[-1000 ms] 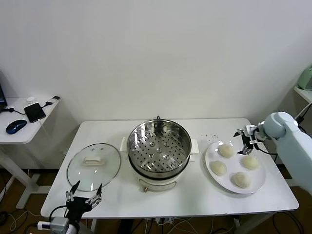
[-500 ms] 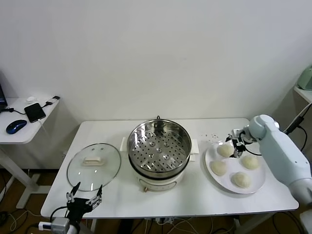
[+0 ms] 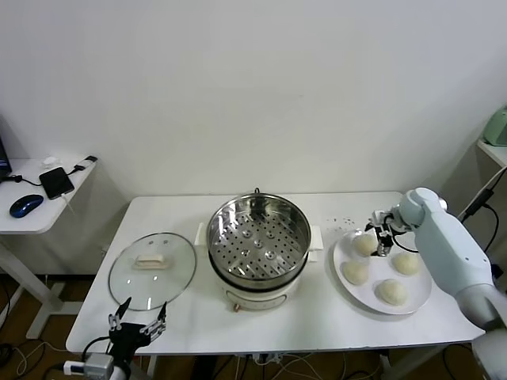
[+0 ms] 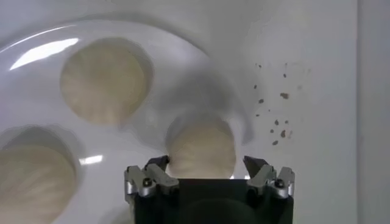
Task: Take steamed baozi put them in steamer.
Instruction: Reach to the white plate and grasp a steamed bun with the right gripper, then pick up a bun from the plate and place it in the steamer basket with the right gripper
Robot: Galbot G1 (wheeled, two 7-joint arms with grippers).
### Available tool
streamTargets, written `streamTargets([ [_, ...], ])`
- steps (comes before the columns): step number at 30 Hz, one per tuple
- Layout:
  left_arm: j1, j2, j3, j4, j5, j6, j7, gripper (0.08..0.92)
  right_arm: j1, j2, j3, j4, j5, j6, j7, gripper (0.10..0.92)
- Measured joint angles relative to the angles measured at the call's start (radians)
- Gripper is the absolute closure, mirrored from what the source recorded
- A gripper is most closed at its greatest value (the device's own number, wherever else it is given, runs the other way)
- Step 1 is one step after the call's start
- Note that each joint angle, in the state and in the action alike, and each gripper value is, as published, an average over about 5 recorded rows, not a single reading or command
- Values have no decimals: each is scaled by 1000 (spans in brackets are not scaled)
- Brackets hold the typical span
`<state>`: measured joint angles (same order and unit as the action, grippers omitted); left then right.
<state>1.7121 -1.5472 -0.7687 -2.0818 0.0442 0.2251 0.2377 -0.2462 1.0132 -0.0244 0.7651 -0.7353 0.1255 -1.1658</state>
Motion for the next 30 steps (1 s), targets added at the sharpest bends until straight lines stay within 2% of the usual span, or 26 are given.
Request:
streamTargets([
  [6,-1,0,1,1,0,0,0,177,-1,3,3,-5,-3,-6,0,228],
  [11,-2,0,1,4,1,0,0,177,-1,1,7,-6,-1,-11,-1,357],
  [14,-4,0,2,5,1,0,0,177,1,-3,8,-2,4,-16,-5,404],
  [21,-10,0,11,12,5,1,-3,177,26,-39,-24,48,67,-53,-36,414],
  [30,-25,8,22,16,24,-1,-17,177,205,-79,-210,124,267,-152,-108,414],
])
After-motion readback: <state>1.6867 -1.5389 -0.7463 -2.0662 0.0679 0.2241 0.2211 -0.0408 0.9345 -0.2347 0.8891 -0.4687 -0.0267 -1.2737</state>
